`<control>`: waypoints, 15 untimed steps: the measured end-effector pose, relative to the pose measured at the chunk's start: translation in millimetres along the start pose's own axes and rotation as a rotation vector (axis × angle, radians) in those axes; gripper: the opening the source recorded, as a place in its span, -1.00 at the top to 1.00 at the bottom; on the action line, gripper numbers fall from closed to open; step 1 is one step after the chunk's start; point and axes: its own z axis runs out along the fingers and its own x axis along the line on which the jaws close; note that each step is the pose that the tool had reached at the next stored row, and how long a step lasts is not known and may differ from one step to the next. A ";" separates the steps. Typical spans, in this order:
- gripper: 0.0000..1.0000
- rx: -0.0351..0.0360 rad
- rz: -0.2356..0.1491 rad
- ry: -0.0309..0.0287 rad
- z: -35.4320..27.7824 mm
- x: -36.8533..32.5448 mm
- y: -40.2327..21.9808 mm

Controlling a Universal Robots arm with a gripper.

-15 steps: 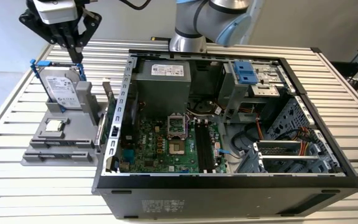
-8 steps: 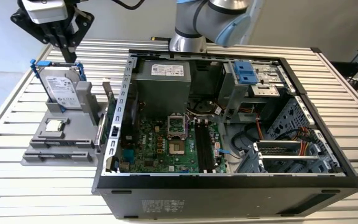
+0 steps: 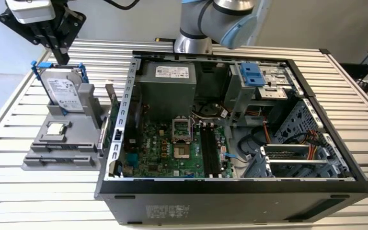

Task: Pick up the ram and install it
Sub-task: 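Reach for the ram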

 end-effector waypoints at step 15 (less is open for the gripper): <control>1.00 0.0000 -0.003 0.0002 -0.6 27.1 -1.6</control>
